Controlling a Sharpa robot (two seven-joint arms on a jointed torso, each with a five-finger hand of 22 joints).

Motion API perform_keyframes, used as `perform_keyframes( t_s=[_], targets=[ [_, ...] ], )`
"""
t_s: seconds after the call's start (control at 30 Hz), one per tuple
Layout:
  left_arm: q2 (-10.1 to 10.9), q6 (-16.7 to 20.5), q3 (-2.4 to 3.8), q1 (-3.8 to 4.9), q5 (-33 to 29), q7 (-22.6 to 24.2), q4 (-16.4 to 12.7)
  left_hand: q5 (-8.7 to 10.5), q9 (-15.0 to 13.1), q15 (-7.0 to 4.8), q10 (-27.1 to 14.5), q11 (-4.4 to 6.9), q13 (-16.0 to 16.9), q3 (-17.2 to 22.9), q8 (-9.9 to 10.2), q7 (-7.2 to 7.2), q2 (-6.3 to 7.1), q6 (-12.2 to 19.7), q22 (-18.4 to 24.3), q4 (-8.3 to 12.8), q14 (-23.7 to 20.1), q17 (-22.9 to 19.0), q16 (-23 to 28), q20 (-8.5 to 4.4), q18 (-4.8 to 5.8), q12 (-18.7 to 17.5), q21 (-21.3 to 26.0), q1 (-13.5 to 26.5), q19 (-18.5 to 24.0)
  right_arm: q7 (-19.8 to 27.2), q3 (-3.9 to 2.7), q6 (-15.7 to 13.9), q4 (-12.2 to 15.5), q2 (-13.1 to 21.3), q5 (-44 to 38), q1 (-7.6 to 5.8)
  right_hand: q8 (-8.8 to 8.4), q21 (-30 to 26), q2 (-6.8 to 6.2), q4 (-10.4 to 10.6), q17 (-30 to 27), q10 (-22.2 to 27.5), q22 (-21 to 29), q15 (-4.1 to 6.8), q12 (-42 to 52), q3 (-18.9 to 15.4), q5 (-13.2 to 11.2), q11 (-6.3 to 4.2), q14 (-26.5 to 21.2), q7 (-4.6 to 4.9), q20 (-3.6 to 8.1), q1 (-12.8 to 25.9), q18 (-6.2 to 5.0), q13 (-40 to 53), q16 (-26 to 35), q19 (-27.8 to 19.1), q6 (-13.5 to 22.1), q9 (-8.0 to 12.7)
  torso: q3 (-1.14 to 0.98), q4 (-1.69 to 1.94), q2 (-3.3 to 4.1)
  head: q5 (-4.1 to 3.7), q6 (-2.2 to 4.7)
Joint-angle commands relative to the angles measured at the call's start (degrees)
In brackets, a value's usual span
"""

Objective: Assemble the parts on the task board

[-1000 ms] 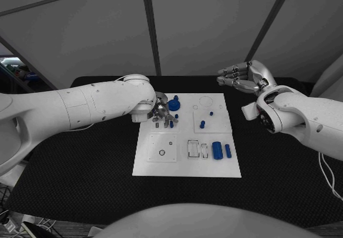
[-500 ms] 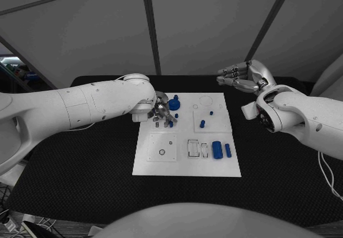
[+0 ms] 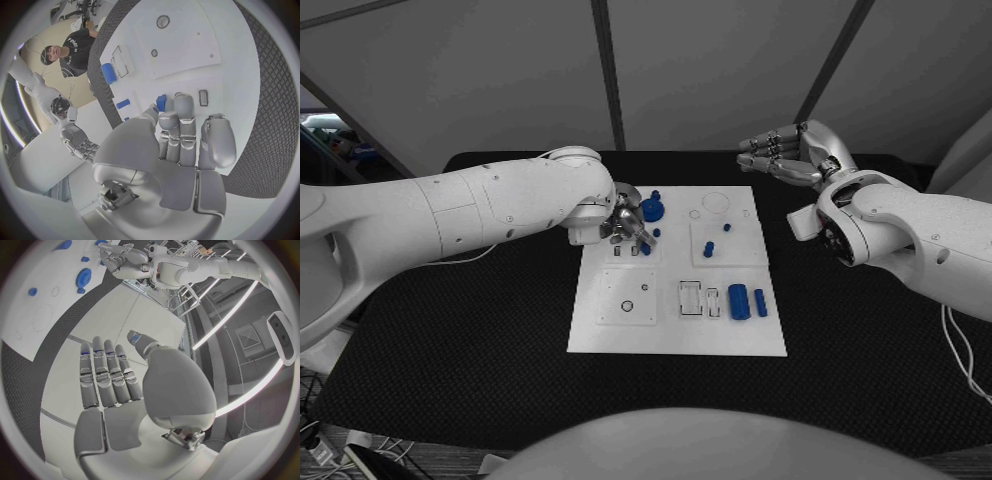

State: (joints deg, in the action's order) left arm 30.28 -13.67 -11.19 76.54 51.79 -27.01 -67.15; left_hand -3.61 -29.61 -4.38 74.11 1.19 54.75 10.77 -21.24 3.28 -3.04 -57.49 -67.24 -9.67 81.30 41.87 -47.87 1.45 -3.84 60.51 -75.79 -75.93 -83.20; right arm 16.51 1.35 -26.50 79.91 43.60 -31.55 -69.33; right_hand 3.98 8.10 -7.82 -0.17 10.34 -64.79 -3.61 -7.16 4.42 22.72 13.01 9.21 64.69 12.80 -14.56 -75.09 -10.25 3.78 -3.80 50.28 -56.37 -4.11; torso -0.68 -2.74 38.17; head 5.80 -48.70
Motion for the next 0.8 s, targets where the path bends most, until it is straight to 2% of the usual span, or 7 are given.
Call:
perform_keyframes(
  t_s=[0.03, 0.13, 0.2, 0.33, 0.47, 0.73, 0.8],
  targets=[
    [0.2, -0.2, -0.03, -0.04, -2.3, 0.5, -0.2, -0.70, -0.9, -0.07, 0.1, 0.05, -0.4, 10.5, 0.0, -0.05, 2.66, 0.3, -0.1, 5.4, 0.2, 0.1, 0.3, 0.20, -0.51, -0.5, -0.1, 2.1, 0.2, 0.0, -0.06, 0.7, 0.0, -0.1, -0.1, -0.11, -0.24, -0.4, 0.08, 0.0, -0.1, 0.6, 0.0, 0.05, 0.4, -0.4, 0.2, -0.01, -0.4, -0.03, -0.34, 0.6, -0.32, -0.1, 0.1, -0.2, 0.4, 0.1, 0.02, 0.03, 0.01, 0.02, -0.05],
    [0.5, 0.3, -0.03, -0.04, -3.1, 0.6, -0.4, -1.56, -2.4, 0.13, 0.4, -0.09, -0.7, 18.6, -0.6, 0.39, 4.92, 0.4, -0.1, 7.6, 0.3, 0.2, 0.5, 0.13, -0.58, -0.7, 0.0, 4.8, 0.3, 0.0, -0.06, 0.8, -0.1, -0.1, -0.1, -0.10, -0.24, -0.5, 0.08, 0.0, -0.1, 0.6, 0.0, 0.03, 0.4, -0.4, 0.3, 0.01, -0.5, -0.01, -0.36, 0.6, -0.32, -0.1, 0.1, -0.3, 0.4, 0.1, 0.01, 0.06, 0.03, 0.08, -0.10],
    [0.7, 0.7, -0.03, -0.04, -3.8, 0.6, -0.7, -1.53, -3.4, 0.19, 0.6, -0.16, -0.8, 22.4, -1.1, 0.24, 5.81, 0.5, -0.2, 8.7, 0.3, 0.3, 0.5, 0.11, -0.62, -0.7, 0.0, 6.5, 0.3, -0.1, -0.06, 0.8, -0.2, -0.2, -0.1, -0.10, -0.25, -0.6, 0.09, 0.0, -0.2, 0.7, 0.0, -0.01, 0.4, -0.5, 0.3, 0.05, -0.6, 0.02, -0.39, 0.6, -0.33, -0.1, 0.1, -0.3, 0.5, 0.1, 0.02, 0.09, 0.04, 0.07, -0.11],
    [1.6, 2.3, -0.02, -0.03, -4.9, 0.7, -1.4, -2.29, -5.1, 0.00, 1.1, -0.07, -0.8, 26.6, -2.1, 0.06, 6.88, 0.8, -0.4, 10.3, 0.4, 0.4, 0.5, 0.20, -0.54, -0.6, -0.1, 8.8, 0.2, -0.1, -0.05, 0.9, -0.4, -0.2, -0.1, -0.10, -0.25, -0.6, 0.09, 0.0, -0.2, 0.8, 0.0, -0.03, 0.4, -0.5, 0.3, 0.07, -0.7, 0.04, -0.41, 0.6, -0.33, -0.1, 0.1, -0.3, 0.6, 0.1, 0.02, 0.09, 0.00, 0.10, -0.16],
    [2.9, 5.0, -0.01, -0.01, -6.2, 0.5, -2.5, -4.06, -6.7, -0.18, 1.5, 0.03, -0.6, 29.2, -3.1, -0.19, 7.77, 0.8, -0.7, 11.6, 0.4, 0.5, 0.5, 0.17, -0.49, -0.3, -0.2, 10.5, 0.1, -0.1, -0.05, 0.9, -0.6, -0.2, -0.1, -0.10, -0.25, -0.6, 0.09, 0.0, -0.2, 0.8, 0.0, -0.03, 0.4, -0.5, 0.3, 0.07, -0.7, 0.04, -0.41, 0.6, -0.33, -0.1, 0.1, -0.3, 0.6, 0.1, -0.03, 0.10, -0.03, 0.21, -0.21],
    [5.9, 11.3, -0.02, 0.00, -6.6, 1.3, -6.0, -9.92, -9.5, -0.56, 2.4, 0.53, -1.0, 32.5, -4.8, -0.65, 10.20, 0.4, -1.7, 13.8, 0.5, 0.6, 0.6, -0.20, -0.32, -0.5, -0.8, 12.7, -0.3, -0.1, -0.05, 0.9, -0.6, 0.0, -0.1, -0.10, -0.25, -0.8, 0.12, 0.0, -0.3, 0.9, -0.1, -0.10, 0.5, -0.6, 0.3, 0.13, -0.8, 0.09, -0.45, 0.7, -0.34, -0.1, 0.0, -0.4, 0.7, 0.1, -0.04, 0.23, -0.03, 0.27, -0.25],
    [6.7, 13.2, -0.04, -0.02, -4.9, 2.0, -7.1, -11.48, -10.0, -0.64, 2.4, 0.62, -1.9, 32.9, -5.1, -0.73, 10.79, 0.2, -1.9, 14.1, 0.5, 0.7, 0.6, -0.27, -0.29, -1.3, -0.9, 12.9, -0.4, -0.2, -0.05, 0.9, -0.6, 0.0, -0.1, -0.10, -0.25, -0.8, 0.12, 0.0, -0.3, 0.9, -0.1, -0.10, 0.5, -0.6, 0.3, 0.13, -0.8, 0.09, -0.45, 0.7, -0.34, -0.1, 0.0, -0.4, 0.7, 0.1, -0.06, 0.06, 0.00, 0.47, -0.25]
  ],
)
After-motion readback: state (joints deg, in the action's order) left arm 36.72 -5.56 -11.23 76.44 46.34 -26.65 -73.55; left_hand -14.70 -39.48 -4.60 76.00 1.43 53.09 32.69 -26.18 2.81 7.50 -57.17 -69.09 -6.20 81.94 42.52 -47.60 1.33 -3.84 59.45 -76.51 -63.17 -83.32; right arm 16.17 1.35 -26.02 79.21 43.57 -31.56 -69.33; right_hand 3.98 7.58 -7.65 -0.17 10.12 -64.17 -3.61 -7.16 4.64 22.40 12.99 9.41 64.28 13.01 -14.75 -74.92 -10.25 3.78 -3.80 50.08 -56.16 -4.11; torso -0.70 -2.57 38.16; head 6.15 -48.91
